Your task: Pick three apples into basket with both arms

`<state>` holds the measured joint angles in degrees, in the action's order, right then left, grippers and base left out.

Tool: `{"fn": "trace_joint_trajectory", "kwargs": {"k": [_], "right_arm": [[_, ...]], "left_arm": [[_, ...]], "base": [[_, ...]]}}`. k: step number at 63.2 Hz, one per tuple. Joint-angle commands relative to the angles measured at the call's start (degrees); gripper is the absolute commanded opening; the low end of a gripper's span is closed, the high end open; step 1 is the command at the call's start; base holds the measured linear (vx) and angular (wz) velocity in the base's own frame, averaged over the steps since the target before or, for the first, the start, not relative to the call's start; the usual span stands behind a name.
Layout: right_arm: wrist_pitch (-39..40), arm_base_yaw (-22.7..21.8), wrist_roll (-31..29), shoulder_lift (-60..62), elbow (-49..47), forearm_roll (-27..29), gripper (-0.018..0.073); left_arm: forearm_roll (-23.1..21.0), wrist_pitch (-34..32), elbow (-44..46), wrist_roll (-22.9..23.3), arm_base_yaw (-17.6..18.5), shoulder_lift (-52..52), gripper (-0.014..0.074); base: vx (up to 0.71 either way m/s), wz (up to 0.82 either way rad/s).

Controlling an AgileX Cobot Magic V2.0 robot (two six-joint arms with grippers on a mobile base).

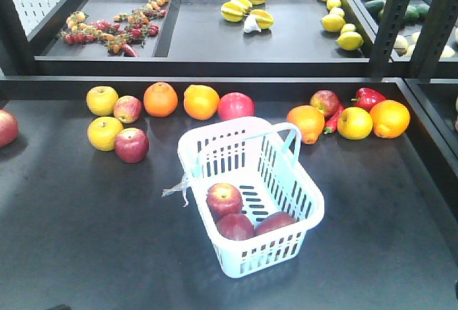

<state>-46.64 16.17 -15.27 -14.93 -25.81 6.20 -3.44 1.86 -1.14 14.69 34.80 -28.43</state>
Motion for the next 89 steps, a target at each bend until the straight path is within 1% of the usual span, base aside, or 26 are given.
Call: {"fn": "trace_joint_trajectory", "kwargs": {"k": [1,5,9,14,19,24,28,31,35,38,45,53,57,89], "right_arm": [[3.45,-0.18,-0.09,-0.49,-1.41,-0.02,-0.0004],[3.29,-0.18,-0.09,-0.49,-1.41,-0.08,-0.0004],[3.21,-0.18,-0.09,-0.49,-1.41,-0.08,-0.0004],[3.27,-0.18,-0.09,-0.49,-1.41,-0.02,-0.0004],[3.27,-0.18,-0.09,-0.49,-1.41,-0.02,-0.0004],[3.27,-0.18,-0.09,-0.49,-1.41,-0.02,-0.0004],[3.27,-0.18,-0.09,-0.49,-1.41,-0.02,-0.0004],[3.23,-0.18,-0.09,-0.48,-1.41,-0.02,-0.0004],[2.93,-0.18,-0.09,-0.37,-1.41,-0.02,-0.0004],[2.79,-0.18,-0.09,-0.37,-1.41,-0.02,-0.0004],[2.50,-0.18,-0.09,-0.37,-1.41,-0.02,-0.0004],[1.98,-0.18,-0.09,-0.37,-1.41,-0.02,-0.0004],[1.98,-0.18,-0.09,-0.37,-1.41,-0.02,-0.0004],[1.98,-0.18,-0.09,-0.37,-1.41,-0.02,-0.0004]], "left_arm": [[4.77,-2.51,-0.97,4.44,-0.11,3.42,-0.0006],[5.53,-2.27,-1.73,3.36,-1.16,6.18,-0.0006],[5.86,1.16,-1.67,1.41,-3.73,8.87,-0.0006],[6.09,5.51,-1.67,-0.89,-8.83,13.29,-0.0006],[6.10,7.95,-1.67,-1.12,-15.35,18.95,-0.0006],[7.26,8.29,-1.67,-1.12,-20.87,25.40,-0.0006],[8.23,8.05,-1.67,-1.83,-24.37,30.58,-0.0006],[8.97,6.42,-1.67,-2.68,-26.60,30.02,-0.0006],[9.02,5.28,-1.67,-2.68,-29.14,29.35,-0.0006],[9.02,4.96,-1.67,-2.68,-30.25,29.52,-0.0006],[8.95,2.40,-1.67,-3.47,-31.40,30.08,-0.0006],[8.81,-0.38,-1.67,-5.52,-31.47,30.08,-0.0006],[8.81,-1.08,-1.67,-5.57,-31.47,30.08,-0.0006],[8.81,-0.78,-1.57,-5.57,-31.47,30.03,-0.0006]], "base": [[0.00,0.00],[0.00,0.00],[0.00,0.00],[0.00,0.00],[0.00,0.00],[0.00,0.00],[0.00,0.00],[0.00,0.00],[0.00,0.00],[0.00,0.00],[0.00,0.00],[0.00,0.00],[0.00,0.00],[0.00,0.00]]}}
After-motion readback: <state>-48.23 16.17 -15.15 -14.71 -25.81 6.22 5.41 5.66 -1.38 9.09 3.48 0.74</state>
